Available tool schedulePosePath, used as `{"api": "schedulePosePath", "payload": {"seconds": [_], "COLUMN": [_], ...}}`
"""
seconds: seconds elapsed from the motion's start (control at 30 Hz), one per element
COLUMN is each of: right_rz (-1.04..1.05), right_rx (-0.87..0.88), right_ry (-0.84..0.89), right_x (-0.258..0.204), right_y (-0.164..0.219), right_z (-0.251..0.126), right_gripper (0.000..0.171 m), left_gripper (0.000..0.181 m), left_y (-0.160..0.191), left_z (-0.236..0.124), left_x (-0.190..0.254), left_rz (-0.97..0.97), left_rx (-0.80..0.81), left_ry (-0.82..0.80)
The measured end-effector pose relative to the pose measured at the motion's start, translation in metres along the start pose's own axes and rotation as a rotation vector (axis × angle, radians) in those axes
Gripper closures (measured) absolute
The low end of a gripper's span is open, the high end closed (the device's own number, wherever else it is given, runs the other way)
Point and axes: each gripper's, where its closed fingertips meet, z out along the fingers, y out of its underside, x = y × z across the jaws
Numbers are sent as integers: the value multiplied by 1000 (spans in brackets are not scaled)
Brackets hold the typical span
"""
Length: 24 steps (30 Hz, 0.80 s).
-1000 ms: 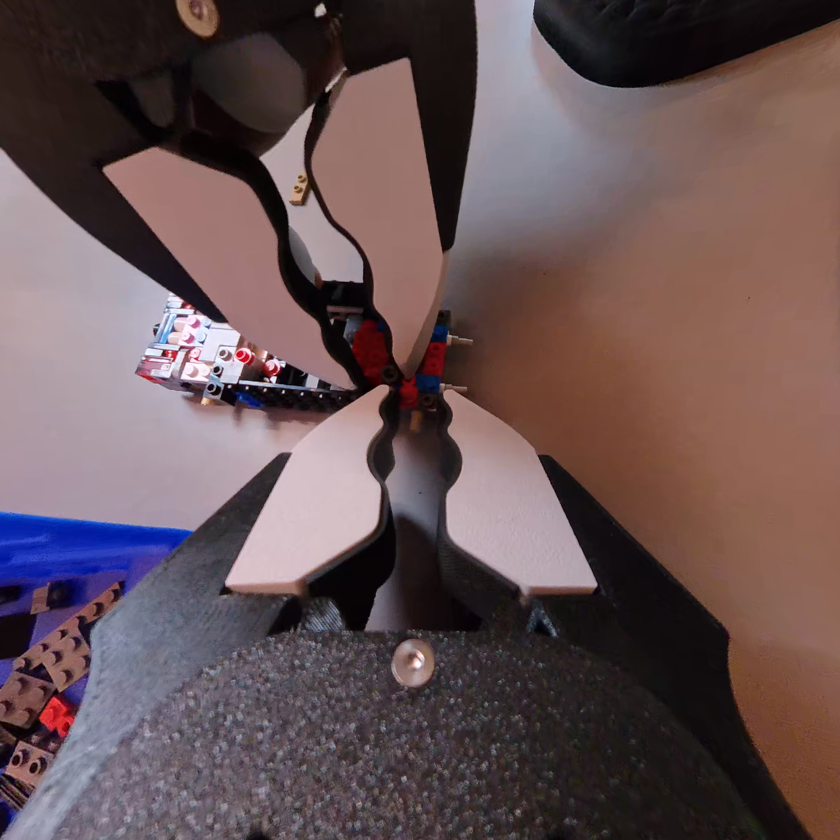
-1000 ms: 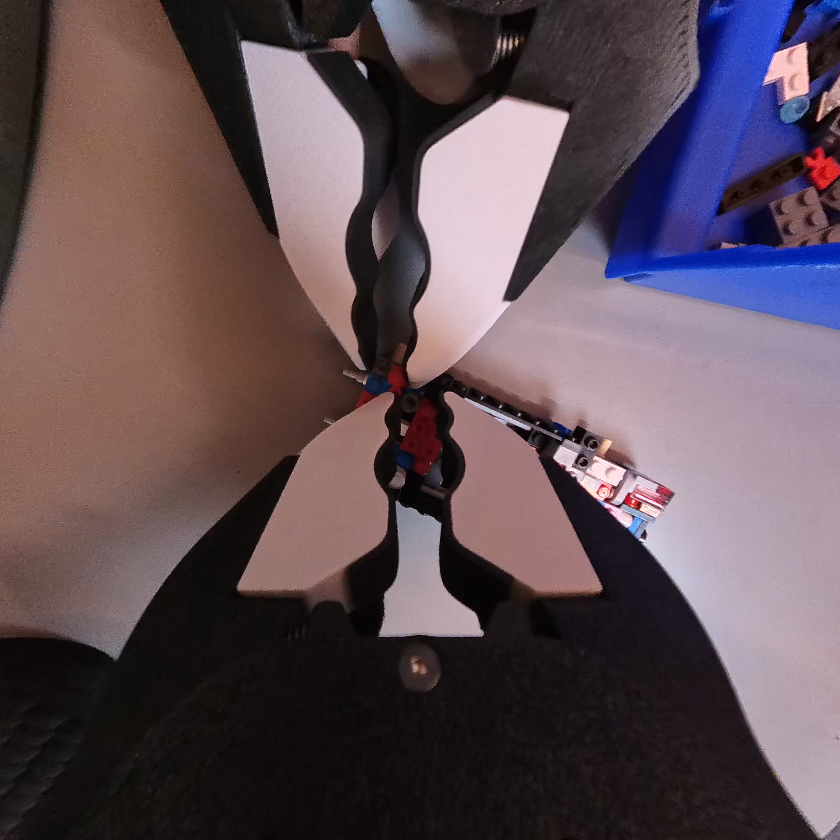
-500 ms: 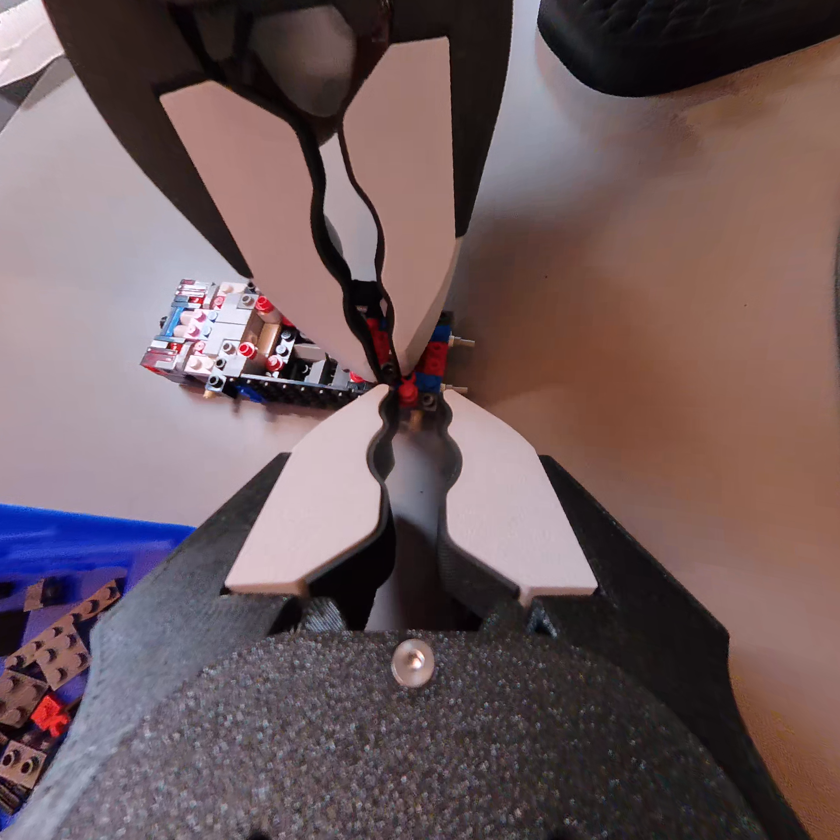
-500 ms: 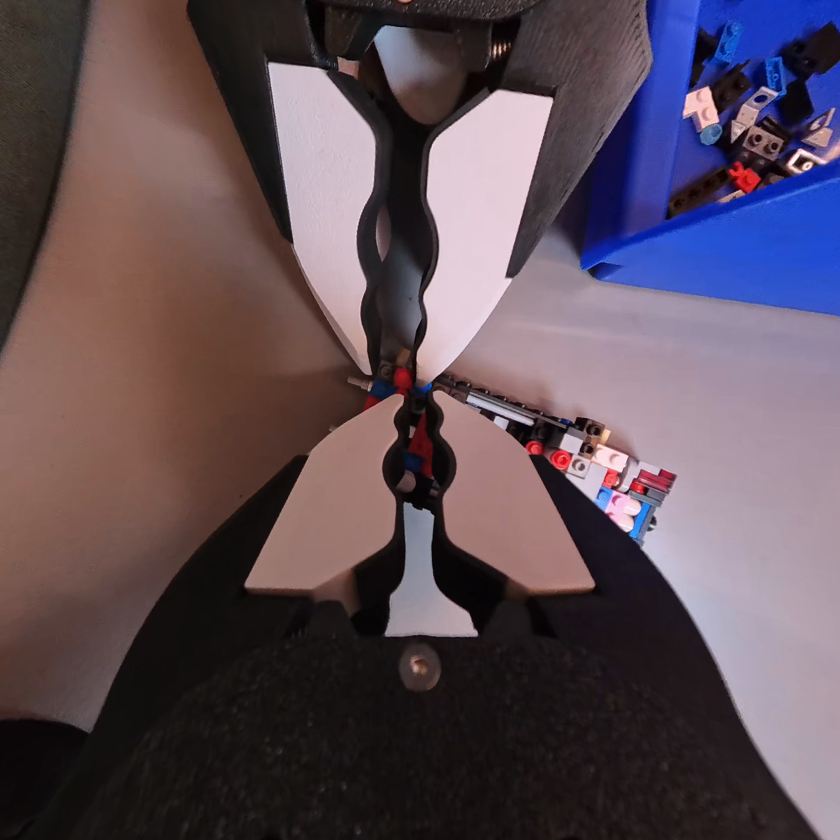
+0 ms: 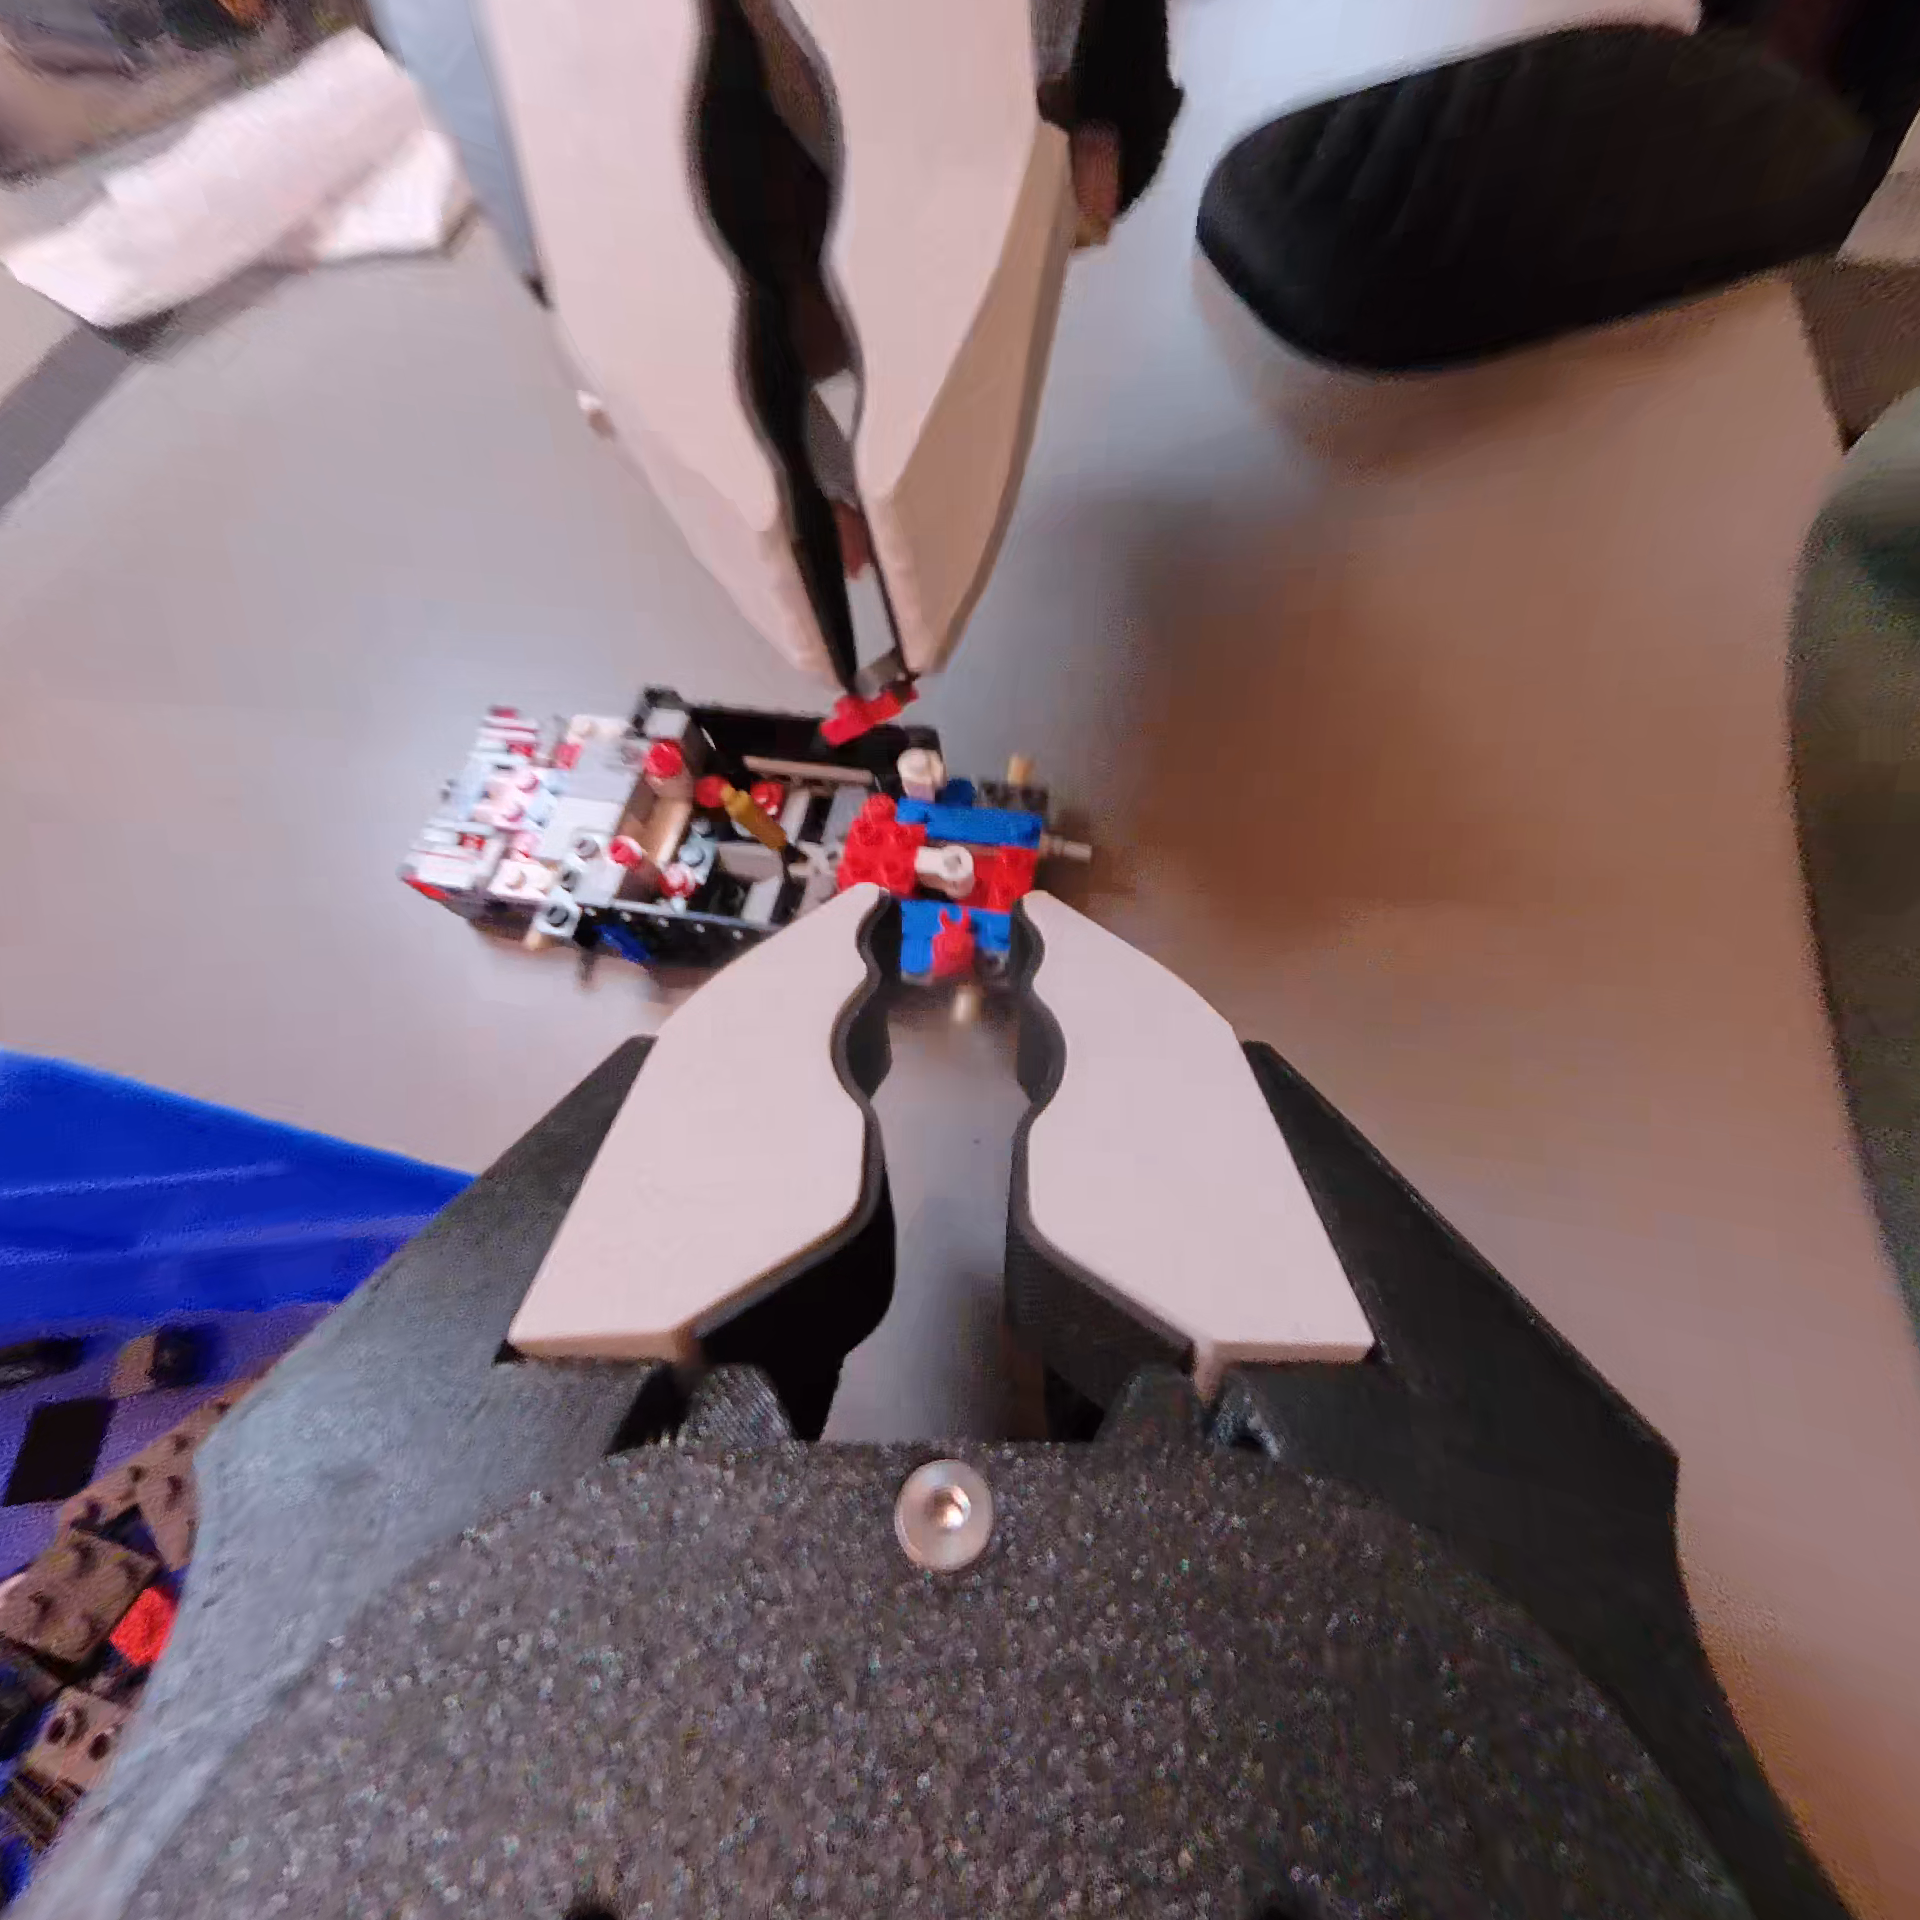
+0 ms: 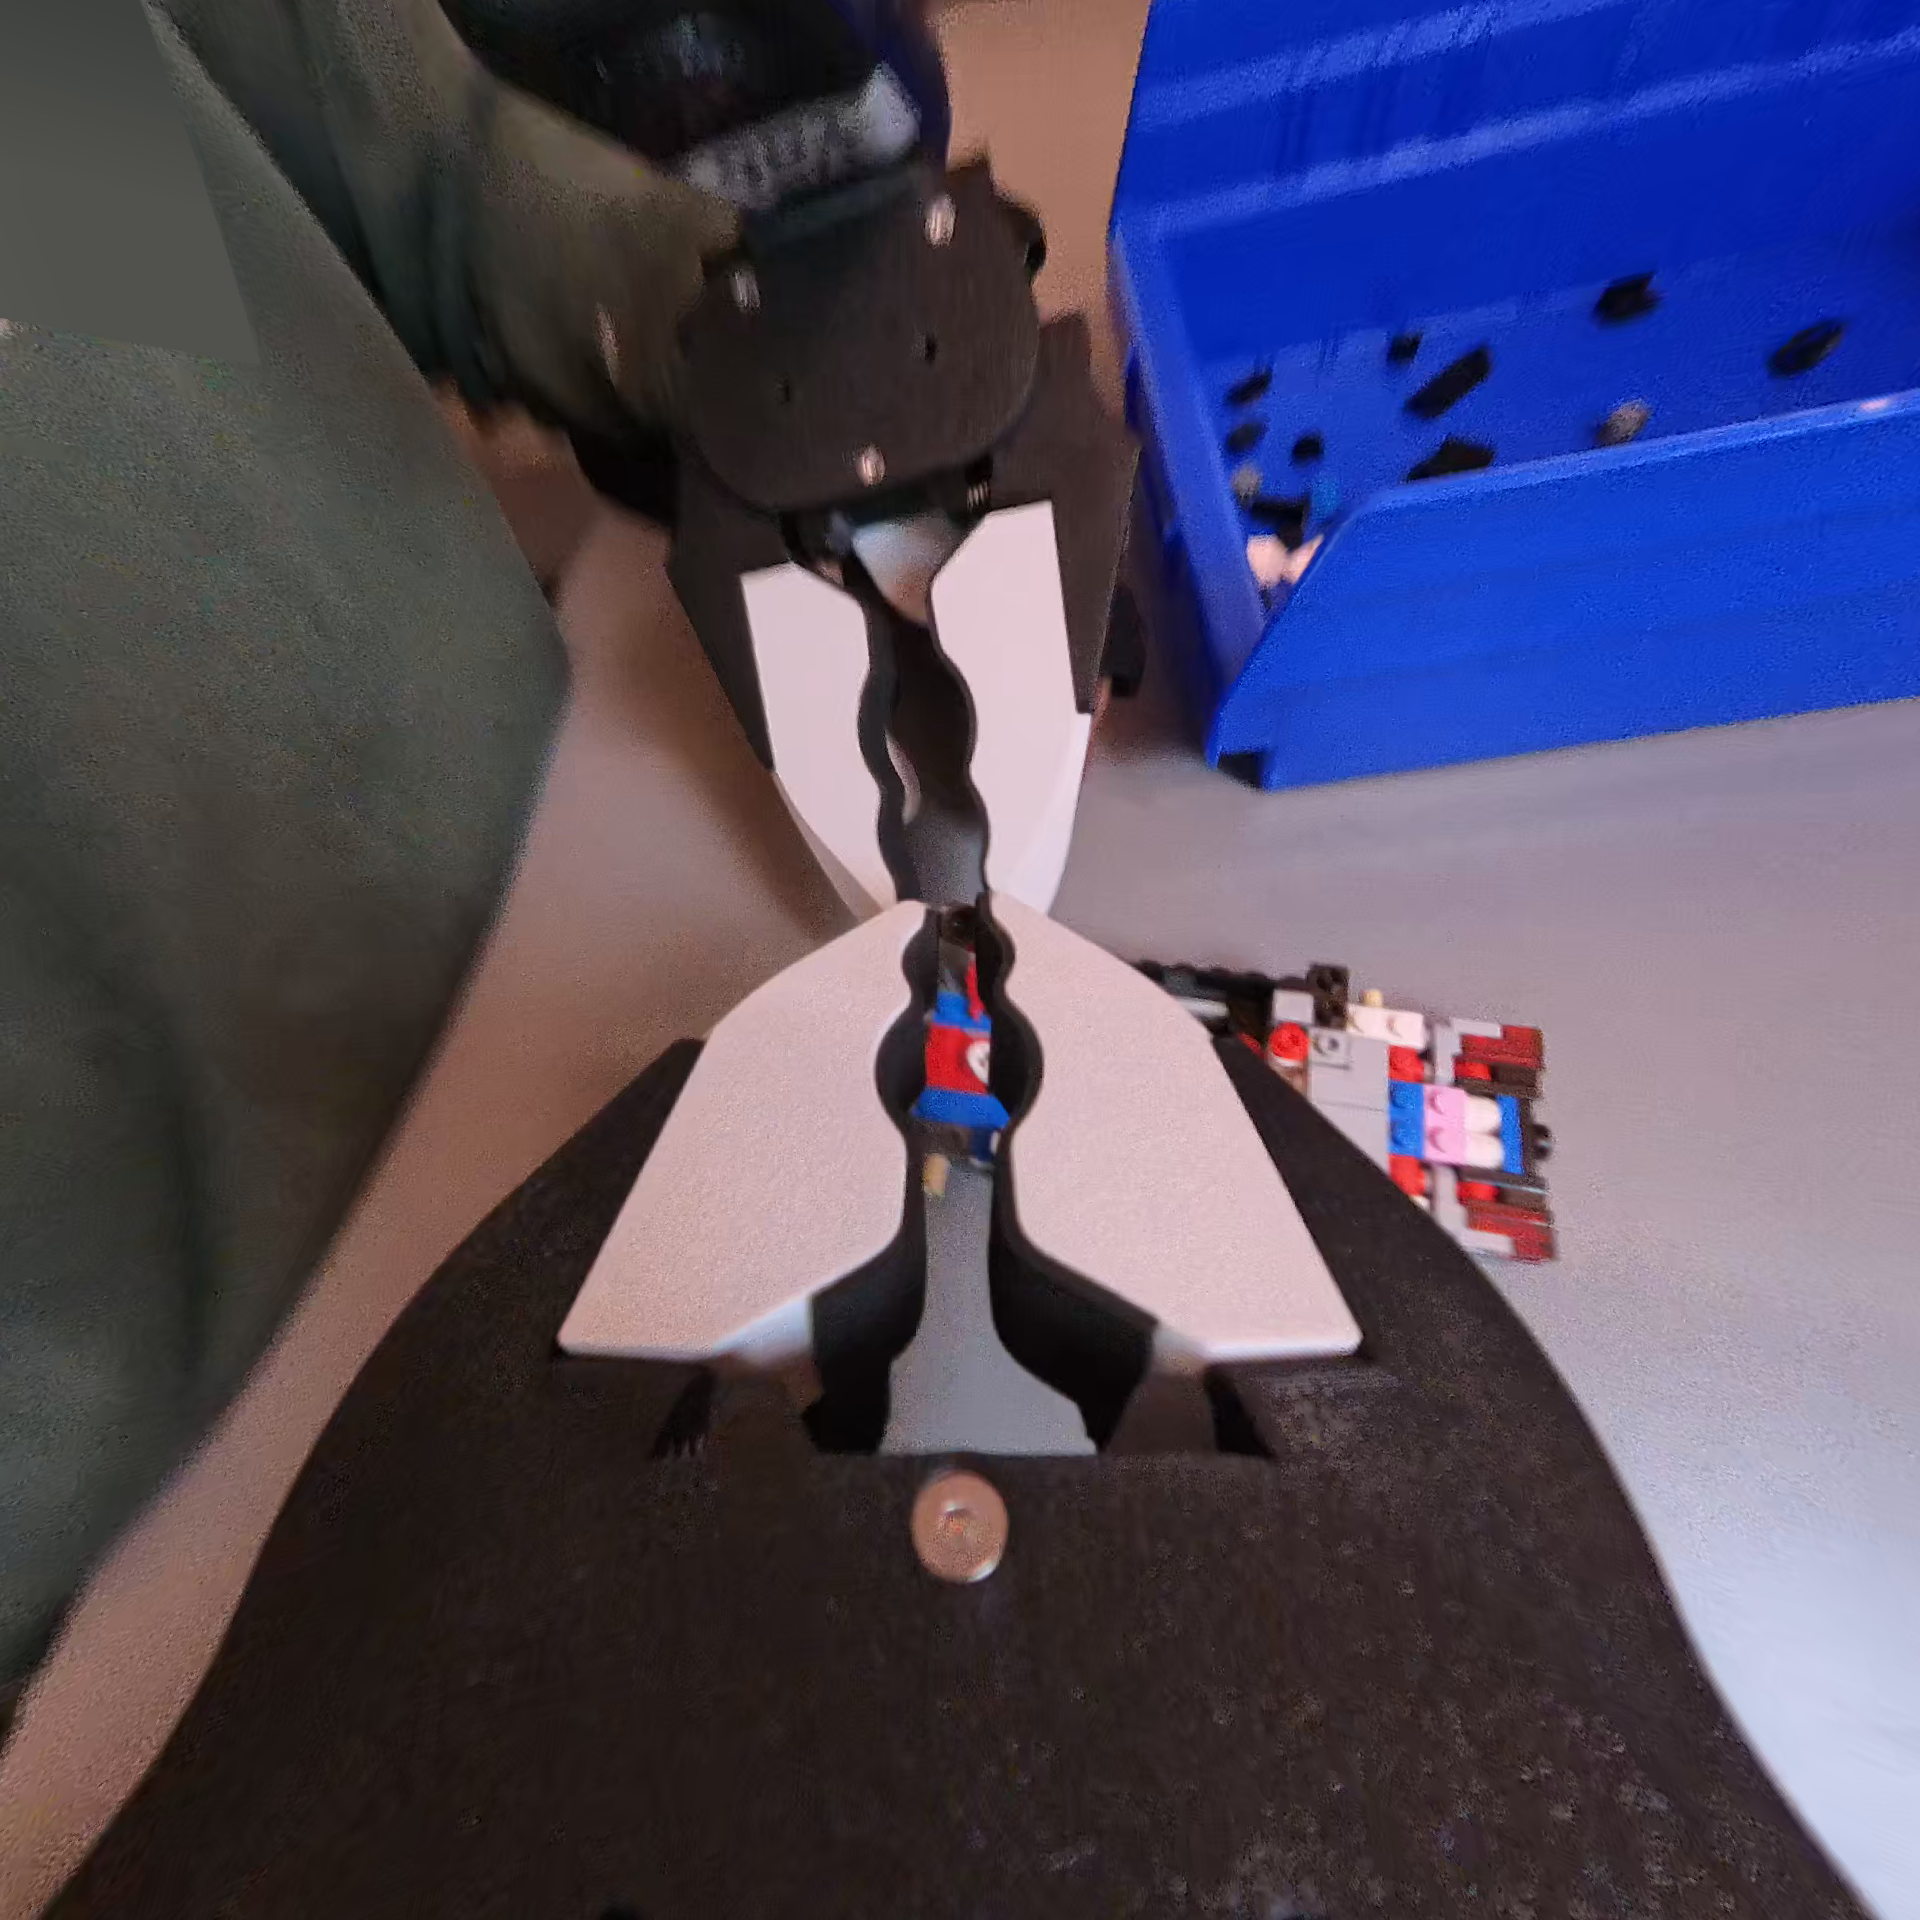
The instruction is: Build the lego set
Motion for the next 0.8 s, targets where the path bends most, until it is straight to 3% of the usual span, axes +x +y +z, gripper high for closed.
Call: {"api": "schedulePosePath", "payload": {"seconds": [0.17,0.3,0.4,0.53,0.8], "right_rz": [226,323,364,439,353], "right_rx": [431,604,637,654,554], "right_ry": [-32,-66,-83,-87,15], "right_x": [-14,-22,-23,-18,-11], "right_y": [-30,-38,-38,-37,-28], "right_z": [-18,-16,-10,-8,-10], "right_gripper": [165,165,165,165,170], "left_gripper": [159,161,172,173,174], "left_y": [-44,-63,-65,-60,-57], "left_z": [-23,-31,-33,-33,-34], "left_x": [-7,-1,-3,-6,-10], "left_rz": [54,161,193,202,168], "left_rx": [247,328,330,266,261], "left_ry": [-91,-174,-223,-250,-220]}}
